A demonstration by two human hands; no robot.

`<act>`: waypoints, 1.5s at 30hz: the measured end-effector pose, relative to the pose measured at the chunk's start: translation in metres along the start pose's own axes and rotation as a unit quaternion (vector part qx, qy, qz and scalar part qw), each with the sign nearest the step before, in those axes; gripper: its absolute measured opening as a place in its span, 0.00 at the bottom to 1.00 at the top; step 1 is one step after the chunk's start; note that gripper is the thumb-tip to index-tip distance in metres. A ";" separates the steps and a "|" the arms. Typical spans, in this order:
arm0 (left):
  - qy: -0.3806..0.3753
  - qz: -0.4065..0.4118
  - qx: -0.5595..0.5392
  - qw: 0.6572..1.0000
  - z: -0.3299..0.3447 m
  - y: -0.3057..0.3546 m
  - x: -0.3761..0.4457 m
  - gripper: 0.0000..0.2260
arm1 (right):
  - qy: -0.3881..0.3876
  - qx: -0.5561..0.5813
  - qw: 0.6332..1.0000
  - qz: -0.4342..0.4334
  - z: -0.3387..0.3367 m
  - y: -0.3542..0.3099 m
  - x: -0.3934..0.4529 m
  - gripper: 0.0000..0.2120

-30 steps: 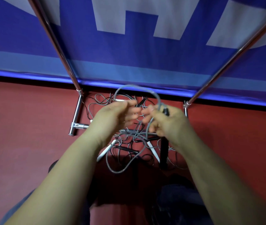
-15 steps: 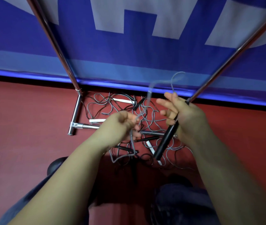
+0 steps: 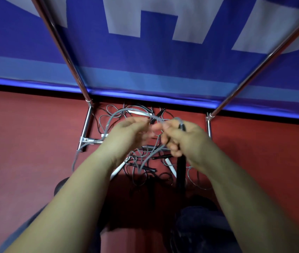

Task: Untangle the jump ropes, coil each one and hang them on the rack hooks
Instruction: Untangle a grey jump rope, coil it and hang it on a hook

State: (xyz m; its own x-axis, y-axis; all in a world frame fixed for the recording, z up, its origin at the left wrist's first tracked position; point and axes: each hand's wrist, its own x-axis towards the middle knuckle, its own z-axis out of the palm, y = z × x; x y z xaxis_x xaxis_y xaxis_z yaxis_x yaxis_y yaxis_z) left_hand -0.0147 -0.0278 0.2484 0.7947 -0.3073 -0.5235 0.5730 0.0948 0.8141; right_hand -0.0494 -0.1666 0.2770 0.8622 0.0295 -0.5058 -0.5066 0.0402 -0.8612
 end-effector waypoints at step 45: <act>-0.136 0.127 0.346 0.920 0.005 -0.019 -0.004 0.05 | 0.071 0.249 0.966 -0.006 -0.012 -0.009 0.004 0.10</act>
State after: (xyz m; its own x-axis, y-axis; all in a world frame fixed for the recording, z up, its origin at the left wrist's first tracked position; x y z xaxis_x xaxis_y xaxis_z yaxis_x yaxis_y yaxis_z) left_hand -0.0302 -0.0333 0.2367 0.7514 -0.5933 -0.2887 0.0367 -0.3993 0.9161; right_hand -0.0412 -0.1786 0.2824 0.8416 -0.1100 -0.5287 -0.4065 0.5155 -0.7543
